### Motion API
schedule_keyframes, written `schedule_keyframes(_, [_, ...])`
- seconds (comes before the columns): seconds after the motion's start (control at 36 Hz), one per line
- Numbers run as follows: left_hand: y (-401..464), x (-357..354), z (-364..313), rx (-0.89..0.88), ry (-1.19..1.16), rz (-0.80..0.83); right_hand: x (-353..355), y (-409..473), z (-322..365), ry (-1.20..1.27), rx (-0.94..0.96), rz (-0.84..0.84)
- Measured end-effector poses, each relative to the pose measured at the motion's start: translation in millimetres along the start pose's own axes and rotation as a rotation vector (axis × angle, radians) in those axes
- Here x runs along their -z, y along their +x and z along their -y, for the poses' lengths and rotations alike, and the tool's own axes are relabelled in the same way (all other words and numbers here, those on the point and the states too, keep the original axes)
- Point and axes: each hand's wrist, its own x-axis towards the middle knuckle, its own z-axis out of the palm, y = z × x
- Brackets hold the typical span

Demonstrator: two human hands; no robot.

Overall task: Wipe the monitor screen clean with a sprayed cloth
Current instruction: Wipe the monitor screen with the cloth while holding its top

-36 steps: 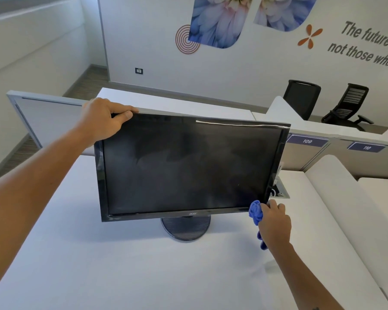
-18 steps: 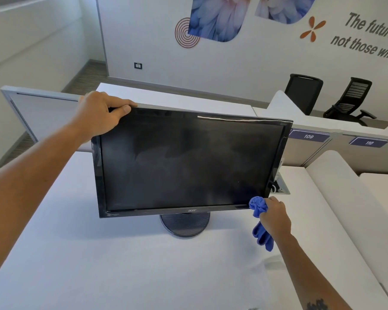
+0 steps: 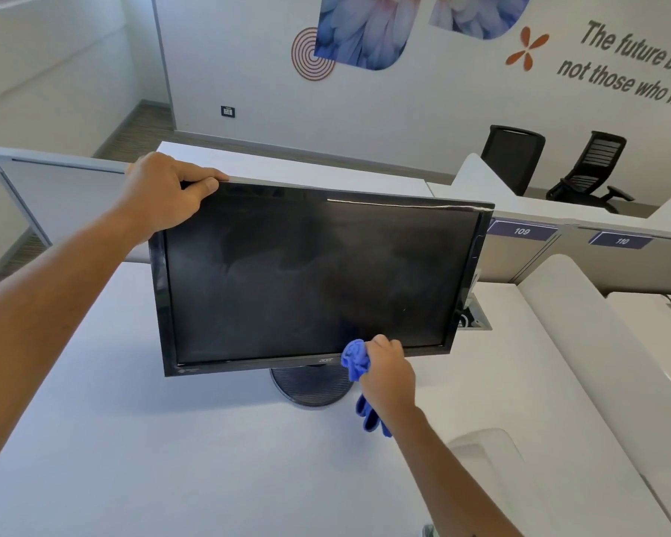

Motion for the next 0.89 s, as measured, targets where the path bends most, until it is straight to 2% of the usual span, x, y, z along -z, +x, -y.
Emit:
schedule_keyframes(0.5, [-6,5,-12,0.089,0.0,0.007,-39,-14,158,-0.085,0.278,0.173])
schedule_keyframes(0.89, [-5,6,-13,0.115,0.031,0.013,-60,-24,226,-0.053,0.436,0.191])
